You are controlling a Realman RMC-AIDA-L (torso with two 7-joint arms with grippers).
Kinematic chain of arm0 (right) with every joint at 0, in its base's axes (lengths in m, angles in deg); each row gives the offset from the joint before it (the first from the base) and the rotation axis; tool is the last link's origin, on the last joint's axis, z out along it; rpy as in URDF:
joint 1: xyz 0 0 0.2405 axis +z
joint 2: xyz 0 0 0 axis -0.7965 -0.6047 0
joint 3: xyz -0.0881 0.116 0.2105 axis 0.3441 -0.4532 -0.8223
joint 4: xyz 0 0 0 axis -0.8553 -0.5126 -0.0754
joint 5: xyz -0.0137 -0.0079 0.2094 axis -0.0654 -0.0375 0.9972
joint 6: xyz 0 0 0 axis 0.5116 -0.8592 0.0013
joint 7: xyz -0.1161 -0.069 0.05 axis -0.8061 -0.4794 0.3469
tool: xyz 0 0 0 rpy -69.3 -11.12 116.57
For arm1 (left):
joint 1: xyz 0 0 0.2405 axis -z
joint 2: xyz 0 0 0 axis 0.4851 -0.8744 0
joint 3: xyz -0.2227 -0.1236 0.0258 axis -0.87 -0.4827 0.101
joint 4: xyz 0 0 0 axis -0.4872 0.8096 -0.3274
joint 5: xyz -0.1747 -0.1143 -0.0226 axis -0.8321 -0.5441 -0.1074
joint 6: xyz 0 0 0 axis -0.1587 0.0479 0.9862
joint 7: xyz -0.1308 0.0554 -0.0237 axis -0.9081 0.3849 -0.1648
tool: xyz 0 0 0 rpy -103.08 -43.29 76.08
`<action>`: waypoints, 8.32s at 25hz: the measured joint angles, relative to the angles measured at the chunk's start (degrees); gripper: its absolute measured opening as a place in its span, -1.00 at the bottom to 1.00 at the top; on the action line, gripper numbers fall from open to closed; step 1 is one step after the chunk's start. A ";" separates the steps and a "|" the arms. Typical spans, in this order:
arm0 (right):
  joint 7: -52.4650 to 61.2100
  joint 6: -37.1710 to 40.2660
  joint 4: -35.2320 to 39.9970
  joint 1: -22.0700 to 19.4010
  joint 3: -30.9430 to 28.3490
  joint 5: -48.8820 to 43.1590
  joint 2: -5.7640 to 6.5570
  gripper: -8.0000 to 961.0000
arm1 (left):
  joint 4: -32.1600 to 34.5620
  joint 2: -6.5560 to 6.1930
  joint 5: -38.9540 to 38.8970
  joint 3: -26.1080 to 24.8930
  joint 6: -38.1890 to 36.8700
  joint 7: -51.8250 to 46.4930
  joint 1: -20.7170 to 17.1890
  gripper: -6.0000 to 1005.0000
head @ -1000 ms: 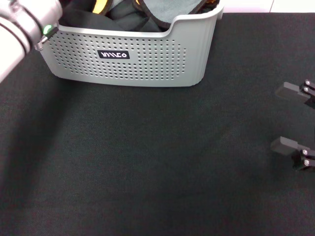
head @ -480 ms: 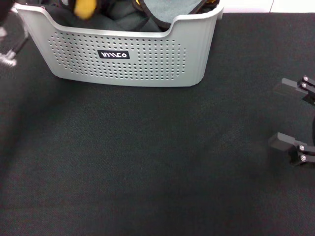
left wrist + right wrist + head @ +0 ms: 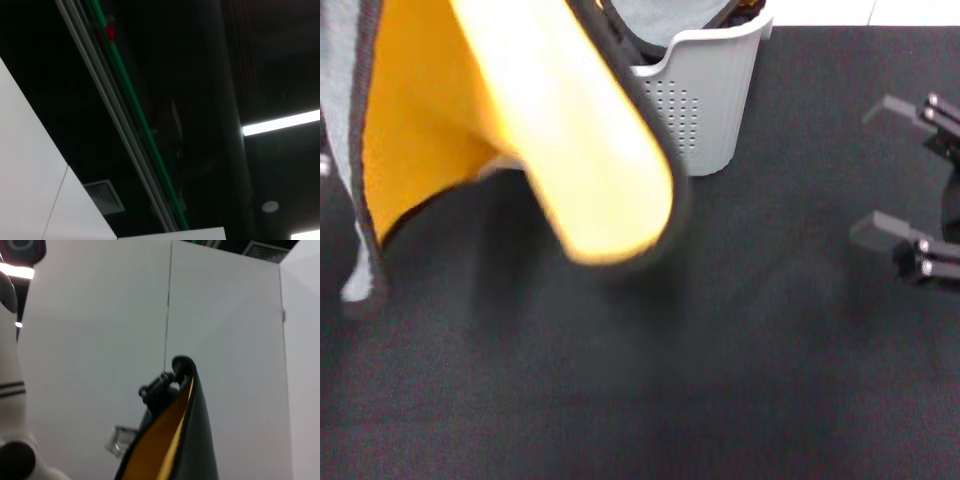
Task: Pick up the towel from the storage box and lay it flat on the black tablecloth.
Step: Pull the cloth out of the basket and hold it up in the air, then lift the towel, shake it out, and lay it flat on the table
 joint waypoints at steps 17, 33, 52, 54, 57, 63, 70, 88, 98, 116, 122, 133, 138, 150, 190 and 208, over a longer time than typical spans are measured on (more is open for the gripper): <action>-0.19 -1.77 -8.19 10.08 8.51 14.88 -0.11 0.74 | -10.40 1.58 1.62 9.85 -0.12 12.75 1.58 -0.96; -0.79 -14.56 -0.77 7.90 39.61 35.68 -0.11 0.74 | -15.97 1.77 -0.73 9.93 -0.09 17.59 5.88 -0.96; -0.42 -20.77 -1.54 5.03 42.04 35.75 -0.11 0.73 | -14.14 1.52 -3.89 9.73 -0.20 17.53 6.00 -0.95; -0.41 -20.85 -1.53 5.15 42.81 35.74 -0.11 0.73 | -14.09 1.52 -3.90 9.59 -0.20 17.56 6.00 -0.95; -0.40 -21.22 -1.51 5.25 43.77 35.74 -0.11 0.42 | -14.06 1.50 -4.40 9.55 -0.20 17.64 5.99 -0.95; -0.38 -21.58 -1.01 4.40 44.28 35.74 -0.11 0.09 | -14.06 1.38 -5.26 9.48 -0.14 17.71 5.72 -0.95; -0.39 -21.27 -1.02 3.83 43.86 35.78 -0.11 -0.37 | -14.52 1.24 -5.36 9.32 -0.10 17.82 5.58 -0.95; -0.55 -20.53 -0.82 3.29 43.85 35.84 -0.04 -0.71 | -15.49 1.23 -5.39 9.23 -0.09 17.86 5.14 -0.95; -0.38 -20.46 -1.18 3.29 43.13 35.84 0.24 -0.70 | -15.49 1.24 -5.38 9.23 -0.01 17.86 5.03 -0.95; -0.42 -19.76 -1.36 1.86 40.87 35.83 0.32 -0.45 | -15.49 1.24 -5.51 9.14 -0.01 18.33 4.82 -0.95; -0.40 -19.73 -1.42 1.68 40.73 35.79 0.42 -0.40 | -15.49 1.24 -5.55 9.14 -0.02 18.58 4.68 -0.95; -0.37 -20.40 -1.42 2.12 40.82 35.52 0.17 -0.41 | -15.49 1.24 -5.56 9.14 -0.02 18.63 4.67 -0.95; -0.37 -21.73 -1.43 2.28 40.94 35.47 0.10 -0.41 | -15.49 1.32 -5.56 9.14 -0.01 18.65 4.68 -0.95; -0.32 -22.08 -1.45 2.99 42.50 35.37 -0.02 -0.42 | -15.48 1.33 -5.56 9.14 -0.02 18.66 4.79 -0.95; -0.07 -21.69 9.02 2.85 36.51 36.00 3.75 -0.98 | -25.37 0.93 -4.66 9.77 2.80 21.04 -0.29 -0.95; 25.24 -21.06 37.37 4.16 13.54 11.36 4.38 -0.98 | -30.21 1.11 14.22 9.95 15.41 21.02 -3.87 -0.80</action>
